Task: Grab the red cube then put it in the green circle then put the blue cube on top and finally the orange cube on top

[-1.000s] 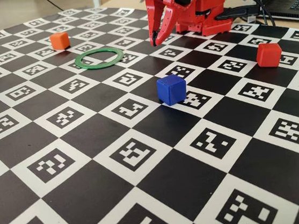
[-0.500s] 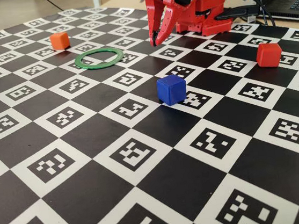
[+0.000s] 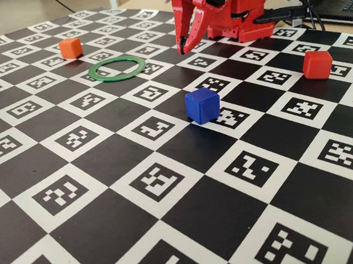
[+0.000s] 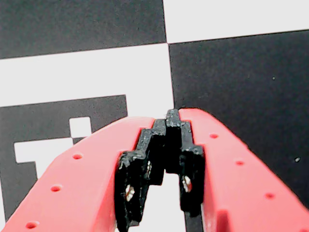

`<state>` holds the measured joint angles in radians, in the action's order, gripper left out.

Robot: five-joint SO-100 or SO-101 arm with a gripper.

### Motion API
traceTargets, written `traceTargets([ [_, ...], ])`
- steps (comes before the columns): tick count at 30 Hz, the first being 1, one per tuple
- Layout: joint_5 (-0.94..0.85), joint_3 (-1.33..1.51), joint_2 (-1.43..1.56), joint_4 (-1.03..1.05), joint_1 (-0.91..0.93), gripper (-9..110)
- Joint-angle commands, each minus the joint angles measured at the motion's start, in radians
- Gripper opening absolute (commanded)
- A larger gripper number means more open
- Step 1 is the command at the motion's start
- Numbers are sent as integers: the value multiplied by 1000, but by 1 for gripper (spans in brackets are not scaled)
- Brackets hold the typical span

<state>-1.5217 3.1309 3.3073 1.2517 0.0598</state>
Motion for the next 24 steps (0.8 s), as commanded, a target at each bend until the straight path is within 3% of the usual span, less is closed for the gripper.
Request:
traceTargets([
  [1, -8, 55, 51, 104, 2, -6],
  [14, 114, 8, 37, 89, -51, -6],
  [24, 460, -506, -446, 51, -216, -4],
])
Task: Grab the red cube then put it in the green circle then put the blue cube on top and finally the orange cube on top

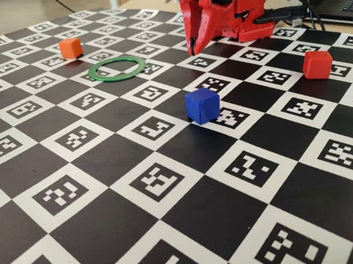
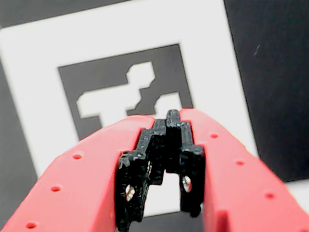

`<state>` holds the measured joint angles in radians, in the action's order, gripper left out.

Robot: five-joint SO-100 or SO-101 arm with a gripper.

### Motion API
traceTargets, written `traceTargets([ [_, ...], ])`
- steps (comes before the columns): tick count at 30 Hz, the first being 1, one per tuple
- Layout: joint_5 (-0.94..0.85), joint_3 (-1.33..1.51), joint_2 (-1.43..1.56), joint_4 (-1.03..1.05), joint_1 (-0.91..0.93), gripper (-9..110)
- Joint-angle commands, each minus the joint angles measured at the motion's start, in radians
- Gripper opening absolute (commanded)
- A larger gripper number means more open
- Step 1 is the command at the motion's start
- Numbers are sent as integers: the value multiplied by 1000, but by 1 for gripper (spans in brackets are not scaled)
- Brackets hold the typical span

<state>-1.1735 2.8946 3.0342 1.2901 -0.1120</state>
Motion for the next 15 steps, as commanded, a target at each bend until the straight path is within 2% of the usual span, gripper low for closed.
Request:
traceTargets([
  [1, 161, -331, -221, 21, -58, -3],
  [5, 394, -558, -371, 77, -126, 3],
  [7, 581, -673, -439, 129, -143, 11],
  [15, 1121, -989, -598, 272, -293, 29],
])
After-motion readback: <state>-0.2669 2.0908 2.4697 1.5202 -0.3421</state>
